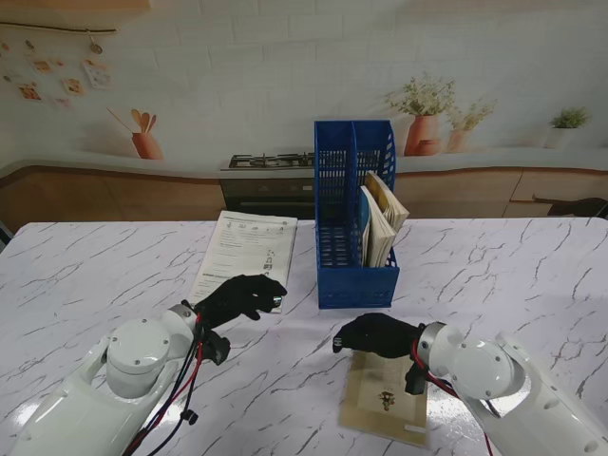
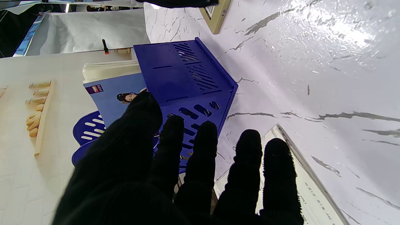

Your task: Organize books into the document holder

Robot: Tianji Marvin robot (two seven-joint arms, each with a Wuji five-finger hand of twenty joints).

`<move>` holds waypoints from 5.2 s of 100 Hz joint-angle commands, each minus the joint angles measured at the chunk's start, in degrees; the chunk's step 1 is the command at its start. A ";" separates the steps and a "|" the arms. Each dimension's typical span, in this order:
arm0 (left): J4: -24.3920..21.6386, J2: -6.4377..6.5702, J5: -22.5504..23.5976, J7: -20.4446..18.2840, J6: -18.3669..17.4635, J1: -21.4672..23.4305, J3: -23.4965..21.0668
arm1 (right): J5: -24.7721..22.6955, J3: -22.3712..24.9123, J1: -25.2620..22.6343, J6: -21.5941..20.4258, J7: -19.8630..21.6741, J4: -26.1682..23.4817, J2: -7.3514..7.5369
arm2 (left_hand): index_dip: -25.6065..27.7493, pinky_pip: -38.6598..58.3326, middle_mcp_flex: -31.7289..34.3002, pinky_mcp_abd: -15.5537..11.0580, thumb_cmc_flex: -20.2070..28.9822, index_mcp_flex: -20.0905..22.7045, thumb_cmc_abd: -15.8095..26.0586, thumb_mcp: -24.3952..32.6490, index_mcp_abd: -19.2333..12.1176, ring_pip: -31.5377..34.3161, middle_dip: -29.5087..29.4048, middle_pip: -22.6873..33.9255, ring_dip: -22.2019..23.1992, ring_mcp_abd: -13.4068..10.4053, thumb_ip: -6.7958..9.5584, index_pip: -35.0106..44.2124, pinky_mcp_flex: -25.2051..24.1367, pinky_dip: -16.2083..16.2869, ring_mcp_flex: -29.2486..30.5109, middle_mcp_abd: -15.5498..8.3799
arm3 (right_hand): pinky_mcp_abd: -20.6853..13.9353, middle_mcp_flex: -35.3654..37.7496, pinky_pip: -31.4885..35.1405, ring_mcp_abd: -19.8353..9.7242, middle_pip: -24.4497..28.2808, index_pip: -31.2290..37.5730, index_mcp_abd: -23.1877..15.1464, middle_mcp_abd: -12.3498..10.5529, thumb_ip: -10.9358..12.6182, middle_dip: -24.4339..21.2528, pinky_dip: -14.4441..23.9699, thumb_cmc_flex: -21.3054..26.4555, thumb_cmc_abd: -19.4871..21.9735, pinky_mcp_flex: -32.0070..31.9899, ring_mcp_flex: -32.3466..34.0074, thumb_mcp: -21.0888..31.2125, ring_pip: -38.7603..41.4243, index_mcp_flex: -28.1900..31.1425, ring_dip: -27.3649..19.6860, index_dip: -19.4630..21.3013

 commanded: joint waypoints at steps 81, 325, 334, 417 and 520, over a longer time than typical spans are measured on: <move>0.16 -0.31 0.19 -0.64 -0.55 -0.36 1.09 | -4.18 11.39 -13.48 13.62 -2.71 -6.13 -0.85 | 0.74 2.56 0.09 -0.78 2.09 0.86 1.25 -2.81 0.38 2.42 0.40 0.83 0.43 -1.22 0.83 1.16 0.82 1.38 1.79 -0.01 | -8.56 14.95 6.60 6.82 1.71 5.75 0.54 4.11 1.75 2.83 3.07 -7.03 -3.33 10.18 14.69 4.40 8.21 10.56 4.01 4.18; 5.72 -1.59 -3.84 0.57 -2.11 -3.40 5.84 | -4.71 8.87 -10.72 18.35 -15.53 -8.25 -3.72 | -1.93 3.06 -2.25 -3.46 -4.83 -4.20 -1.61 4.00 6.02 5.55 2.28 2.75 0.89 0.24 0.87 -4.01 8.42 1.39 3.68 3.14 | -4.94 12.38 16.98 4.91 5.95 5.89 -5.02 -0.64 0.52 10.84 12.90 -14.26 -16.69 15.97 17.43 5.45 13.66 1.81 12.66 8.66; 5.80 -1.69 -3.73 0.83 -1.26 -3.61 6.19 | -6.30 8.80 -10.47 22.51 -15.47 -8.32 -3.71 | -2.92 3.79 -2.87 -0.77 -6.74 -4.75 -0.87 2.93 7.30 6.19 0.57 1.92 -0.12 1.36 0.51 -5.77 9.09 1.68 3.64 3.85 | -4.49 11.25 18.93 5.44 5.79 4.69 -1.95 1.25 0.27 10.69 14.13 -15.62 -18.08 18.56 17.92 5.96 14.44 0.75 12.82 8.70; 10.92 -2.99 -7.92 -1.54 14.15 -9.14 13.05 | 0.30 3.06 -6.26 39.46 -14.16 -5.68 -3.99 | -10.17 8.26 -4.29 0.01 -5.67 -2.13 6.53 -10.26 24.22 12.95 -4.81 4.59 -5.72 7.43 1.33 -19.85 24.73 0.49 9.43 17.57 | -6.25 6.65 18.86 13.68 6.33 -4.55 16.98 18.83 -0.27 1.95 5.81 -15.50 -19.71 34.34 19.99 6.76 10.90 1.17 3.40 0.90; 15.27 -5.26 -19.70 -3.19 17.97 -10.58 13.73 | 7.54 -1.91 -3.18 37.59 -15.62 -1.32 -5.16 | -7.56 11.85 -2.16 1.08 -5.54 -0.84 3.92 -0.71 24.61 16.80 -2.83 8.74 -5.46 5.06 1.37 -27.68 32.36 -5.11 17.53 15.21 | -6.89 1.96 15.54 14.90 5.84 -6.26 19.32 21.30 -0.81 1.77 -1.00 -15.88 -20.97 35.97 17.62 13.90 6.69 -1.24 1.60 -2.11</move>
